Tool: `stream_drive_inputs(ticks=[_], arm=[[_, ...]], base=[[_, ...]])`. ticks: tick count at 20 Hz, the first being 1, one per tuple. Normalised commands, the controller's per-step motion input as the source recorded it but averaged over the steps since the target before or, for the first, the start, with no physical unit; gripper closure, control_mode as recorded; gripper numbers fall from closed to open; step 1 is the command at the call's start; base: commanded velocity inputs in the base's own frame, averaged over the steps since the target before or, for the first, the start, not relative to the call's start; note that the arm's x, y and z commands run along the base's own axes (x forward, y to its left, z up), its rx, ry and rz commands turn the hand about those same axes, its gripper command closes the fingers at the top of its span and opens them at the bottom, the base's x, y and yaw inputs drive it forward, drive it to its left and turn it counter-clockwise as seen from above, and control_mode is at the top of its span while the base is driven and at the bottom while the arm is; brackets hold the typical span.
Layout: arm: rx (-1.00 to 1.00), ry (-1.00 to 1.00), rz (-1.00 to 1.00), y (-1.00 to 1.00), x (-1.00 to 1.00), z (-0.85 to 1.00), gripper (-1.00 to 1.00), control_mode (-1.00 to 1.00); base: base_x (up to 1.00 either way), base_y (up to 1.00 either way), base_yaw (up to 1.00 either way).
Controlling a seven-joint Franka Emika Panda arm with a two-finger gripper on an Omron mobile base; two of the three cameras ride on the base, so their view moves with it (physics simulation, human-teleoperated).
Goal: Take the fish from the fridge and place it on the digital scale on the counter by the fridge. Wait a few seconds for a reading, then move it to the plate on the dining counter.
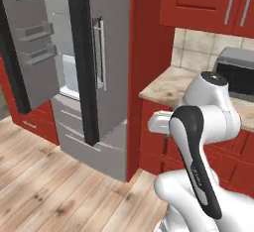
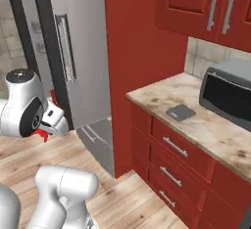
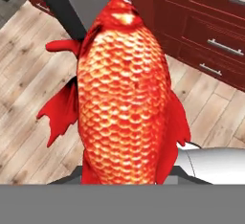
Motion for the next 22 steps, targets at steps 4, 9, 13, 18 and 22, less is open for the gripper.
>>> stream_drive_inputs(ticks=[4, 9, 13, 18, 22], arm=[[0.00, 0.00, 0.00, 0.00, 0.00, 0.00, 1.00, 1.00], [0.00, 0.00, 0.00, 0.00, 0.00, 0.00, 1.00, 1.00], [0.00, 0.00, 0.00, 0.00, 0.00, 0.00, 1.00, 1.00], [0.00, 0.00, 0.00, 0.00, 0.00, 0.00, 1.00, 1.00], [0.00, 0.00, 0.00, 0.00, 0.00, 0.00, 1.00, 1.00]], base=[[-0.50, 0.06, 1.00], [-0.48, 0.12, 1.00], [-0.47, 0.16, 1.00], [-0.21, 0.09, 0.91], [0.29, 0.00, 0.60]])
